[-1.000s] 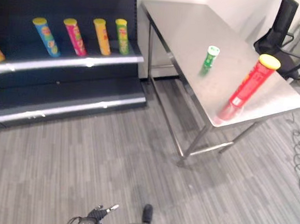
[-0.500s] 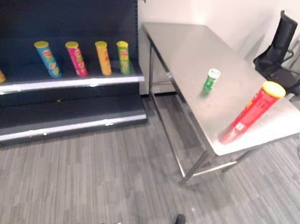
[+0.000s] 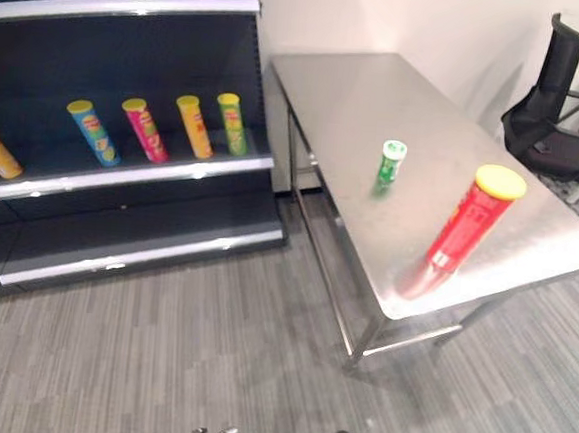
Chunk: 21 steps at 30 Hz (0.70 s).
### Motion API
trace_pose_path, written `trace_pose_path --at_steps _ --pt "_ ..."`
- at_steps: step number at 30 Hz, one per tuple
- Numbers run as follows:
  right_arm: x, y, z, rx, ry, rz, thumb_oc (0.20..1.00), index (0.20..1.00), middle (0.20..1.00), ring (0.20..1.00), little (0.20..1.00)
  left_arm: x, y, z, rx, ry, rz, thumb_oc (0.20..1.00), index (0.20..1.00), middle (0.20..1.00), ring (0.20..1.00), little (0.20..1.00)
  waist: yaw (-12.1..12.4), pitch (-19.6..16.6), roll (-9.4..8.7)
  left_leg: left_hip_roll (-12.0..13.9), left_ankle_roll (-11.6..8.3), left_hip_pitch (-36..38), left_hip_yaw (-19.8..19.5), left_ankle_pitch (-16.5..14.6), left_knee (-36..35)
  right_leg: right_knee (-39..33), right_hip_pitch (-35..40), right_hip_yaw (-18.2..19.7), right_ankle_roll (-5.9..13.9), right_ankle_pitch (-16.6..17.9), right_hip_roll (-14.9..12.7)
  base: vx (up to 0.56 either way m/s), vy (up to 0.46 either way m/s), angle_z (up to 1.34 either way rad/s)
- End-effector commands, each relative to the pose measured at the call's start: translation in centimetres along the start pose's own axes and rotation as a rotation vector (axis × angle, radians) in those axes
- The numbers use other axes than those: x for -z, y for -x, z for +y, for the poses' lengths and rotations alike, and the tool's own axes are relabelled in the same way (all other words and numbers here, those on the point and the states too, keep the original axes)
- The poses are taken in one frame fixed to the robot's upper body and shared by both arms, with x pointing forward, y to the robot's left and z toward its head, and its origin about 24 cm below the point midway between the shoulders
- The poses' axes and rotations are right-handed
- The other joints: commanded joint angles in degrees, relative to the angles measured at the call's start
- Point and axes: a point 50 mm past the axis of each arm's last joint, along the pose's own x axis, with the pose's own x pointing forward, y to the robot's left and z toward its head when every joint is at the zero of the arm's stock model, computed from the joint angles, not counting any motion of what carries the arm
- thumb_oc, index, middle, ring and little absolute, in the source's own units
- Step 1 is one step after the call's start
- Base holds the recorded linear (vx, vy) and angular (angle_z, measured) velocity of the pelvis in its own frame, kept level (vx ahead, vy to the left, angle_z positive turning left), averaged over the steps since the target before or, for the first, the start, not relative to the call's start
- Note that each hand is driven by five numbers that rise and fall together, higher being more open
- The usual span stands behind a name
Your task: Put the goods on the table back onto the shelves and tidy them up.
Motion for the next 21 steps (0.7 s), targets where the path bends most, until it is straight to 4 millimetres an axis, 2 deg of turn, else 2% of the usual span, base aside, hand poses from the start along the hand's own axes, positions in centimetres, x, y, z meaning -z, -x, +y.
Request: trace_pose_path --at_steps 1,2,3,4,5,6,8,10,11,17,21 --pt "-1.4 -0.1 -2.0 0.053 0.022 -0.041 1.0 1.0 1.0 1.0 1.0 -2.3 -0.3 0.1 0.007 -0.023 -0.062 1.0 1.0 1.0 1.0 1.0 0.19 2.67 -1.92 2.13 -2.58 -8.68 2.95 5.31 17.29 1.8 5.49 2.34 4.56 -6.94 -2.69 -0.03 -0.079 0.31" --pt "-1.6 -0.1 -2.6 0.071 0.011 -0.045 1.0 1.0 1.0 1.0 1.0 -2.5 -0.3 -0.2 0.013 -0.028 -0.067 1.0 1.0 1.0 1.0 1.0 0.0 3.21 -1.83 3.69 -2.22 -12.18 2.89 6.07 19.76 1.41 5.76 2.64 4.55 -7.16 -2.4 0.05 0.02 0.07" --pt "-1.6 -0.1 -3.0 0.083 -0.007 -0.045 1.0 1.0 1.0 1.0 1.0 -2.2 -0.3 -0.4 0.018 -0.016 -0.062 1.0 1.0 1.0 1.0 1.0 0.1 2.9 -1.64 5.24 -1.79 -12.41 2.78 4.6 14.74 1.02 6.16 3.32 5.33 -7.33 -2.8 0.12 0.107 -0.17" --pt "-1.6 0.0 -3.1 0.083 -0.016 -0.047 1.0 1.0 1.0 1.0 1.0 -2.0 -0.2 -0.4 0.015 -0.008 -0.058 1.0 1.0 1.0 1.0 1.0 0.7 3.01 -1.6 5.32 -1.75 -11.8 1.91 4.53 11.05 0.98 6.58 4.28 5.89 -7.32 -3.0 0.16 0.173 -0.6" --pt "-1.7 0.0 -3.3 0.088 -0.018 -0.051 1.0 1.0 1.0 1.0 1.0 -1.9 -0.2 -0.6 0.016 0.001 -0.057 1.0 1.0 1.0 1.0 1.0 1.07 2.82 -1.19 5.46 -1.88 -11.4 0.08 5.63 6.05 0.96 6.65 5.01 6.36 -7.46 -2.92 0.15 0.18 -0.69" --pt "-1.8 0.0 -3.5 0.097 -0.026 -0.055 1.0 1.0 1.0 1.0 1.0 -1.8 -0.2 -0.5 0.01 0.008 -0.058 1.0 1.0 1.0 1.0 1.0 1.46 2.48 -0.58 5.55 -2.27 -12.17 -3.16 8.32 1.48 1.04 6.76 6.11 6.55 -7.96 -2.66 0.14 0.162 -0.72" --pt "-1.9 0.0 -4.1 0.121 -0.057 -0.061 1.0 1.0 1.0 1.0 1.0 -1.8 -0.2 -0.5 0.008 0.001 -0.056 1.0 1.0 1.0 1.0 1.0 1.26 1.96 0.43 6.06 -3.11 -11.36 -5.01 9.33 -2.59 1.2 6.99 7.69 7.25 -8.61 -2.83 0.13 0.19 -0.03" --pt "-1.4 0.1 -4.1 0.122 -0.075 -0.053 1.0 1.0 1.0 1.0 1.0 -1.5 -0.2 -0.7 0.013 0.002 -0.048 1.0 1.0 1.0 1.0 1.0 0.67 1.18 1.32 6.15 -2.98 -8.93 -4.15 8.9 -4.28 1.89 7.37 8.51 7.7 -8.81 -3.64 0.18 0.347 -0.63" --pt "-1.6 0.1 -4.0 0.122 -0.08 -0.061 1.0 1.0 1.0 1.0 1.0 -1.8 -0.2 -0.3 0.004 0.0 -0.066 1.0 1.0 1.0 1.0 1.0 0.3 0.0 1.66 5.44 -2.16 -5.79 -1.08 8.46 -7.69 3.08 5.98 9.64 8.87 -8.3 -5.82 0.17 0.476 -1.36" --pt "-2.6 0.0 -3.6 0.112 -0.062 -0.09 1.0 1.0 1.0 1.0 1.0 -1.8 -0.2 0.5 -0.021 -0.007 -0.068 1.0 1.0 1.0 1.0 1.0 0.22 -0.53 1.58 2.99 0.27 -3.57 3.4 6.96 -9.19 5.22 3.48 11.46 11.46 -7.13 -9.21 0.04 0.243 -0.53" --pt "-3.4 0.0 -3.6 0.11 -0.049 -0.118 1.0 1.0 1.0 1.0 1.0 -1.8 -0.2 1.0 -0.034 -0.016 -0.067 1.0 1.0 1.0 1.0 1.0 0.23 -0.48 1.53 1.55 1.45 -2.98 4.97 6.05 -9.44 6.94 2.28 11.62 12.73 -6.64 -10.71 0.01 0.202 -0.46"
